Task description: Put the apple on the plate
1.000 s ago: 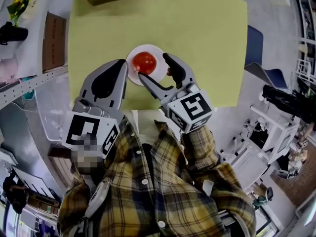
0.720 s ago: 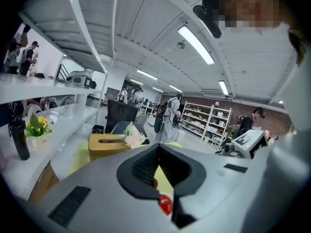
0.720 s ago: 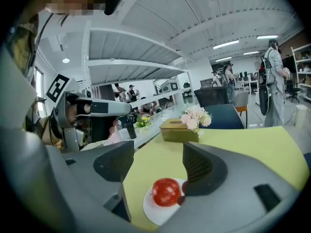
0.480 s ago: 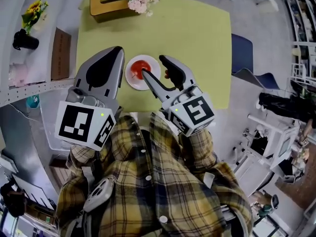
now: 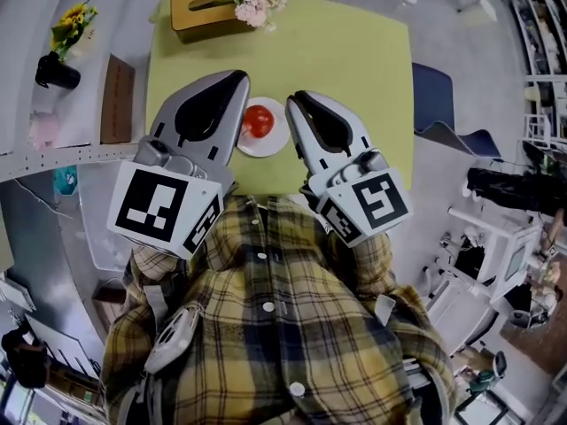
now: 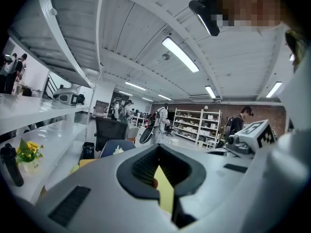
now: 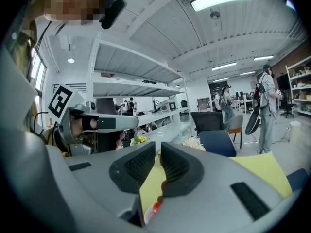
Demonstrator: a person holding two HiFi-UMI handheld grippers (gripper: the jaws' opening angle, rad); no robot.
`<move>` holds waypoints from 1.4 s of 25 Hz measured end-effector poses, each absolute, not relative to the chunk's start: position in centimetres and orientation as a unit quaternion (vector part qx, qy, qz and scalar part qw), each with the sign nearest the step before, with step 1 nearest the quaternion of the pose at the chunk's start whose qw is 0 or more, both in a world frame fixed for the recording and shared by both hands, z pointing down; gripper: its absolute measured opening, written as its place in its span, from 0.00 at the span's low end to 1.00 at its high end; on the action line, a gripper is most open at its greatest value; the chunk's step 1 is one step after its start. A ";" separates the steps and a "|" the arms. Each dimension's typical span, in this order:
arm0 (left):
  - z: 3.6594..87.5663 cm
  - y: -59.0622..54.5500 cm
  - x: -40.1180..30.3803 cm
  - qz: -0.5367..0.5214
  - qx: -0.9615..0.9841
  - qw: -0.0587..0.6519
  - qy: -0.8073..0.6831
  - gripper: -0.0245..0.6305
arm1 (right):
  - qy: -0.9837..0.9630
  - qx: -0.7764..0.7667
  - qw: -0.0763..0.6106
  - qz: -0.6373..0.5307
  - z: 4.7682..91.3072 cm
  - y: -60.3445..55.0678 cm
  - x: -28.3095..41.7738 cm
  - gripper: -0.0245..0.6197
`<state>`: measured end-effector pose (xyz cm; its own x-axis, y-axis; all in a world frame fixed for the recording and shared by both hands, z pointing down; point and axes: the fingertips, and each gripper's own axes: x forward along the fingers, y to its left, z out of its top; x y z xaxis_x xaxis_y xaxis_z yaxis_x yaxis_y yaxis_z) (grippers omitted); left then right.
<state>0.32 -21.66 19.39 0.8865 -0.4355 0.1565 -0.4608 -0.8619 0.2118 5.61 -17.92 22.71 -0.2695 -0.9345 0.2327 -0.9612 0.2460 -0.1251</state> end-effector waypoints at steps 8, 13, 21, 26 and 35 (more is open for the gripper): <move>19.1 -21.0 0.9 0.047 0.967 0.117 -0.220 0.05 | -0.774 0.619 0.038 0.131 22.1 -17.0 6.6 0.03; 19.6 -21.2 0.7 0.047 0.968 0.122 -0.215 0.05 | -0.772 0.617 0.031 0.148 22.5 -16.9 6.3 0.03; 19.6 -21.1 1.0 0.047 0.968 0.126 -0.212 0.05 | -0.774 0.613 0.040 0.155 22.6 -16.8 6.1 0.03; 19.9 -21.0 1.4 0.052 0.968 0.129 -0.210 0.05 | -0.773 0.613 0.043 0.156 22.8 -16.9 6.4 0.03; 20.2 -20.5 1.6 0.051 0.969 0.138 -0.201 0.05 | -0.778 0.606 0.056 0.154 23.0 -16.7 5.8 0.03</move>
<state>1.64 -20.51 20.22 0.9144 -0.3745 0.1538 -0.4026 -0.8816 0.2465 5.83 -16.71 23.05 -0.2588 -0.9262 0.2743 -0.9609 0.2178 -0.1711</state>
